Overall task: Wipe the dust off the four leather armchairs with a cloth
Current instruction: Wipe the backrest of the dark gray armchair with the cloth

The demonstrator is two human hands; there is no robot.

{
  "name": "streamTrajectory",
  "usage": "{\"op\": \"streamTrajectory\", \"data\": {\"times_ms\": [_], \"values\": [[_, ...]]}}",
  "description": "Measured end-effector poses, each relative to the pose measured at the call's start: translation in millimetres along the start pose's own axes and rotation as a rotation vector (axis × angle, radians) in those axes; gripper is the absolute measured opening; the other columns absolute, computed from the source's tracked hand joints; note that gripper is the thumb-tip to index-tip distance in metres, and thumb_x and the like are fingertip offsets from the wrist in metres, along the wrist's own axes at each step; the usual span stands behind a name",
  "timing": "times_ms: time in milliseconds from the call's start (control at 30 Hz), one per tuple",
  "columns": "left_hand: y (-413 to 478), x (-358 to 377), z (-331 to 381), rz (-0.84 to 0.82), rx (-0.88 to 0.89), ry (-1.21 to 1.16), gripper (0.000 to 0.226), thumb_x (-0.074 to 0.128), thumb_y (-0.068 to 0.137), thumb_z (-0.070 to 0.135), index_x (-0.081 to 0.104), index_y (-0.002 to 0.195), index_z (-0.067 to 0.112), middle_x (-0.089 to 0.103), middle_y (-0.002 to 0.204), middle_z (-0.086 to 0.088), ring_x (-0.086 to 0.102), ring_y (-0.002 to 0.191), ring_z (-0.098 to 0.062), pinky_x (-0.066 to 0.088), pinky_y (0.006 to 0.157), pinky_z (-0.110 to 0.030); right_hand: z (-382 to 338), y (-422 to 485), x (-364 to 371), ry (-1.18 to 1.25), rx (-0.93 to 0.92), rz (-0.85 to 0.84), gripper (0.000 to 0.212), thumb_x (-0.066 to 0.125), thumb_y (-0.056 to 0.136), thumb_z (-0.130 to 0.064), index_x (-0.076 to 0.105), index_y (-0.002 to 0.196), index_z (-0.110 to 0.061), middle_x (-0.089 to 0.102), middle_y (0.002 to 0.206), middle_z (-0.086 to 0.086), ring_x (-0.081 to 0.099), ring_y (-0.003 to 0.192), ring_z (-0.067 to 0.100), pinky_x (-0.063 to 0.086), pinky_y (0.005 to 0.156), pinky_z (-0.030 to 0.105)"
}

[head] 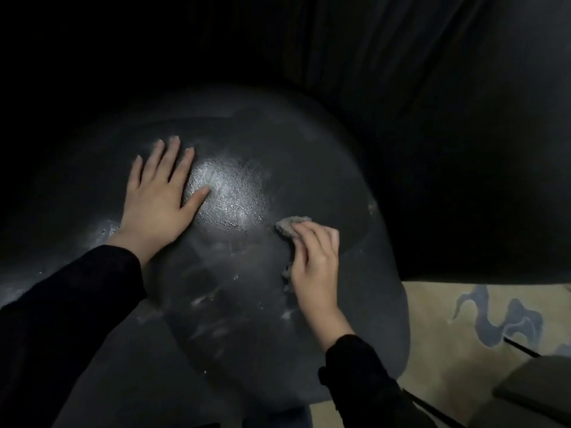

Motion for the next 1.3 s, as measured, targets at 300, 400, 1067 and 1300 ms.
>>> {"op": "streamTrajectory", "data": {"times_ms": [300,400,1067,1300], "values": [[0.0,3.4,-0.6,0.001,-0.004,0.027,0.080,0.019,0.089,0.066,0.024,0.154,0.019,0.012,0.163,-0.004,0.003,0.150,-0.021,0.000,0.119,-0.042,93.5,75.8,-45.2,-0.268,0.168,0.185,0.024,0.052,0.092,0.001,0.065,0.112,0.001,0.062,0.110,0.012,0.046,0.103,0.024,0.031,0.095,0.014],[1.0,3.8,-0.7,-0.017,-0.009,0.039,0.080,0.020,0.089,0.065,0.022,0.155,0.020,0.011,0.163,-0.003,0.002,0.150,-0.020,-0.006,0.118,-0.035,112.5,80.9,-35.8,-0.316,0.263,0.209,0.026,0.050,0.092,0.002,0.064,0.114,0.000,0.061,0.111,0.013,0.047,0.102,0.028,0.036,0.092,0.026],[1.0,-0.8,4.5,-0.007,-0.011,-0.005,0.078,0.025,0.089,0.063,0.027,0.152,0.017,0.015,0.162,-0.006,0.006,0.149,-0.023,-0.002,0.117,-0.040,139.1,-15.6,-68.5,-0.218,0.932,0.585,0.037,0.060,0.092,-0.017,0.057,0.128,-0.007,0.061,0.122,0.013,0.047,0.108,0.030,0.038,0.091,0.034],[1.3,5.2,-0.7,0.008,0.007,0.028,0.075,0.027,0.091,0.059,0.028,0.151,0.014,0.016,0.161,-0.011,0.007,0.149,-0.026,0.007,0.117,-0.053,135.3,-13.9,-55.6,-0.188,0.890,0.565,0.043,0.057,0.091,-0.008,0.049,0.133,-0.005,0.054,0.133,0.012,0.044,0.118,0.031,0.022,0.097,0.017]]}}
Point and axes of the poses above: each hand's wrist, its own y-axis towards the middle knuckle, its own x-axis out of the palm, z = x × y, the point moved 9 cm from there along y, towards the middle knuckle
